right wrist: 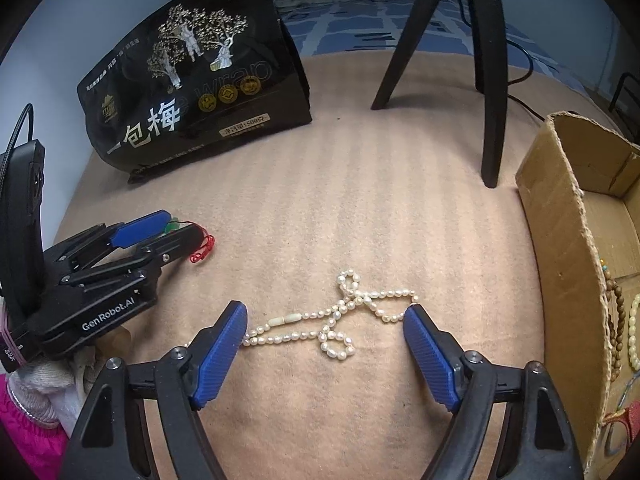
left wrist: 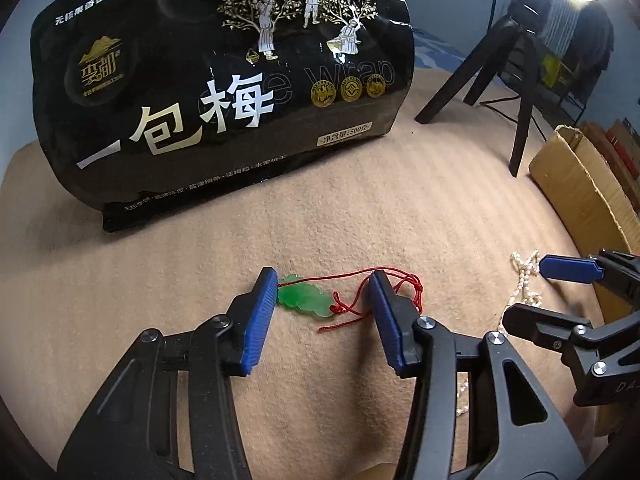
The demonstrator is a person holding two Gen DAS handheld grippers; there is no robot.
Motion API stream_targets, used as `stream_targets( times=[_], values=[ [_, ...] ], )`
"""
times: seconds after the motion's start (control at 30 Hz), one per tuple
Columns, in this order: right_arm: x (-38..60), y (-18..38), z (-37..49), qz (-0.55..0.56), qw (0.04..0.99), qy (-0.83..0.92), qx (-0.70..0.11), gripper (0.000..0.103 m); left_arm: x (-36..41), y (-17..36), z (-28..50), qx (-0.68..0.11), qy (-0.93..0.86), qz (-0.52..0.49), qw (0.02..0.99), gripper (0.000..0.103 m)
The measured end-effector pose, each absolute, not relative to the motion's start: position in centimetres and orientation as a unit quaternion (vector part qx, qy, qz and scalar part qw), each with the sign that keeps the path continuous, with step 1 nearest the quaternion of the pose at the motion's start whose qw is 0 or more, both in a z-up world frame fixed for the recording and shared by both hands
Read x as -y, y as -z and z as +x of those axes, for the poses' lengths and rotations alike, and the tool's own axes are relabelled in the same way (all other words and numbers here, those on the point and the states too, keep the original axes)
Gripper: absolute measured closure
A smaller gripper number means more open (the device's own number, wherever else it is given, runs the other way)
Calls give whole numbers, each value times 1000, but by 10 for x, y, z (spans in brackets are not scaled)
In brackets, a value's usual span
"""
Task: Organize jewelry
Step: 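Close left tool on jade pendant while right tool grasps pearl necklace, then carry jade pendant with left tool while right tool carries pearl necklace over box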
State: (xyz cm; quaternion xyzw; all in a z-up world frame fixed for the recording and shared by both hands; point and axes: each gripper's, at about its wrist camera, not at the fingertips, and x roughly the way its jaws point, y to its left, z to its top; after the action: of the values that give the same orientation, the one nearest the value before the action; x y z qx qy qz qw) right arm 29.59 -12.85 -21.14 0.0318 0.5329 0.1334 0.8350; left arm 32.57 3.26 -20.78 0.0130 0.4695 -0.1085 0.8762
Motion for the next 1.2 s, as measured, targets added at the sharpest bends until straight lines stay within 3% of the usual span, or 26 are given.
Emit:
stream_targets(
  times=[0.17, 0.37, 0.47, 0.63, 0.7, 1.2],
  values=[
    [121, 214, 296, 16, 838, -137, -528, 20, -34, 209, 324, -461, 114, 21, 880, 72],
    [104, 217, 292, -22, 840, -144, -523, 25, -31, 211, 323, -456, 113, 32, 882, 75],
    [93, 218, 290, -51, 843, -144, -515, 41, -29, 212, 324, -455, 113, 31, 883, 75],
    [90, 216, 290, -48, 846, -150, -510, 90, -29, 211, 324, -455, 112, 27, 883, 76],
    [92, 216, 290, -35, 845, -154, -510, 97, -31, 211, 323, -455, 112, 25, 883, 76],
    [124, 187, 287, 36, 853, -160, -495, 98, -44, 199, 314, -456, 105, -4, 884, 76]
  ],
)
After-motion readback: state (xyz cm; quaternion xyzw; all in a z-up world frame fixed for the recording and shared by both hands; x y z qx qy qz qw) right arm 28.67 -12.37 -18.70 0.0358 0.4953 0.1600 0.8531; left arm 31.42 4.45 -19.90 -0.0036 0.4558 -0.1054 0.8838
